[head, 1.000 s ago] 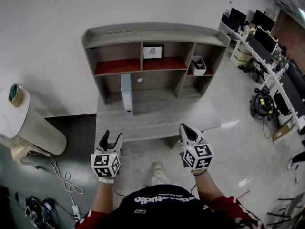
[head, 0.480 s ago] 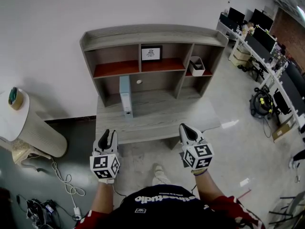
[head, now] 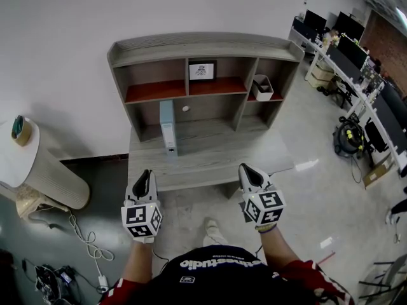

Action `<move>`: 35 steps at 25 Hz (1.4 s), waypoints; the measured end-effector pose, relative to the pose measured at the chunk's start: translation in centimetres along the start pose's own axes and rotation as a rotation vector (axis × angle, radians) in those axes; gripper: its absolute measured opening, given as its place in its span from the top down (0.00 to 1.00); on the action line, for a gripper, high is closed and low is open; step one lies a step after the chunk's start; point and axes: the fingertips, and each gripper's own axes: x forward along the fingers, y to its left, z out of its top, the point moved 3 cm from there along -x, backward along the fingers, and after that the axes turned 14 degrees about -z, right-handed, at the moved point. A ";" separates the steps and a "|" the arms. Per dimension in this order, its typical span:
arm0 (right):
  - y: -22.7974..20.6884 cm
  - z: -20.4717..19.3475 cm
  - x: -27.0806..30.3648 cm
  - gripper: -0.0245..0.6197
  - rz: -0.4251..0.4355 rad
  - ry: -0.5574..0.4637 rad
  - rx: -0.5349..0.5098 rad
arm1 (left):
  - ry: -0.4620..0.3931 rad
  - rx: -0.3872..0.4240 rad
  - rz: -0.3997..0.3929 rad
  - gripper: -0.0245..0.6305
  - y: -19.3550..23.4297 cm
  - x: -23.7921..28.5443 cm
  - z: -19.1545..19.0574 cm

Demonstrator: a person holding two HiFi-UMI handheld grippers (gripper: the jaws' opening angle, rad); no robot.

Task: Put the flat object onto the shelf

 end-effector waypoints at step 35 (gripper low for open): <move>-0.9 -0.3 -1.4 0.96 -0.017 -0.022 0.009 | -0.001 0.020 -0.016 0.95 -1.5 0.0 -0.3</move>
